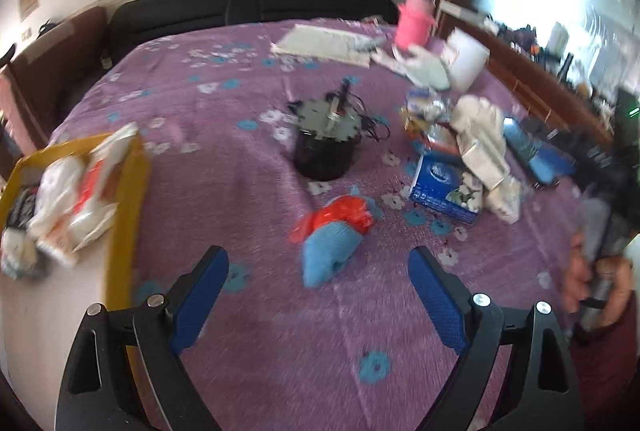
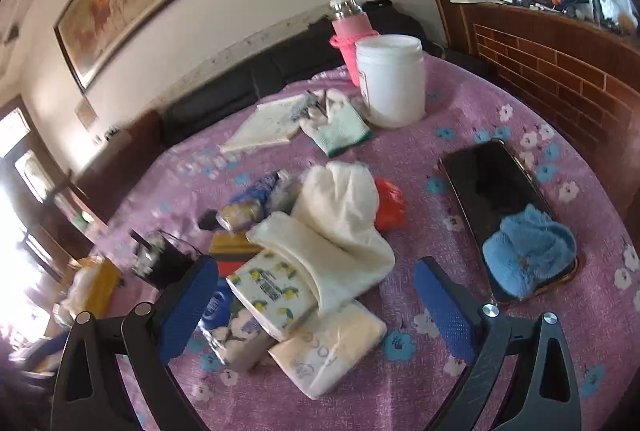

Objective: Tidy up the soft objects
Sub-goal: 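Grasp the blue plush toy by its red wrapping with the left tool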

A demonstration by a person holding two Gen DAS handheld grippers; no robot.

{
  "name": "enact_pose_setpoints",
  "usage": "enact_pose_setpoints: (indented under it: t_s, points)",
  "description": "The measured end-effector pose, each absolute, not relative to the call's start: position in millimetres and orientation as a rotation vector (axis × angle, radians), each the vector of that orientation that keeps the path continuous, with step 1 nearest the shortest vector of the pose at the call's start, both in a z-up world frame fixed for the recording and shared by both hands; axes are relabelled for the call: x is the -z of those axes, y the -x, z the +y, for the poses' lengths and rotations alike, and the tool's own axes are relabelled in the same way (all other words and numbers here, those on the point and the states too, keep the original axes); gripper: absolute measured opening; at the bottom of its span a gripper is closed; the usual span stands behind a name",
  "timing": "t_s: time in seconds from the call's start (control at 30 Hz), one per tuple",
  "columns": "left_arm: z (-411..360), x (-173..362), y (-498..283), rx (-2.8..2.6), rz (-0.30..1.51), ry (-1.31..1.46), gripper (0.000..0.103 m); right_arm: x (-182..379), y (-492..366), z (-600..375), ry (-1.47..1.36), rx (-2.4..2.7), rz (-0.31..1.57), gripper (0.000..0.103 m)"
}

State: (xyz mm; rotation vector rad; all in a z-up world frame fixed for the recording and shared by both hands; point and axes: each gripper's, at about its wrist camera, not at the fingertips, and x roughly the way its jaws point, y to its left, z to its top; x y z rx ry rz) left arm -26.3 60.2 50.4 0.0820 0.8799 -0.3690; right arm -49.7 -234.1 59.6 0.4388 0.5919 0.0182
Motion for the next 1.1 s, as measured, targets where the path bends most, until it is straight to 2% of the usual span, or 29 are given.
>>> enact_pose_setpoints:
  t_s: [0.27,0.3,0.33,0.4,0.57,0.9,1.1]
  points:
    - [30,-28,-5,0.370,0.903,-0.134,0.090,-59,68,-281,-0.609,0.041,0.514,0.100]
    - [28,-25,-7,0.380,0.919,-0.128,0.085,-58,70,-288,-0.638,0.048,0.505,0.100]
    - [26,-21,-7,0.397,0.934,-0.128,0.066,-57,71,-292,-0.658,0.053,0.502,0.100]
    - [21,-14,-7,0.404,0.965,-0.159,0.036,-54,72,-297,-0.688,0.052,0.507,0.100]
    - [32,-23,4,0.415,0.952,-0.099,0.035,-50,64,-287,-0.644,0.047,0.552,0.100]
    - [101,-87,65,0.463,0.805,0.152,0.036,-30,42,-258,-0.555,0.030,0.722,0.100]
    - [129,-95,86,0.441,0.771,0.178,0.036,-72,29,-231,-0.493,-0.027,0.726,0.100]
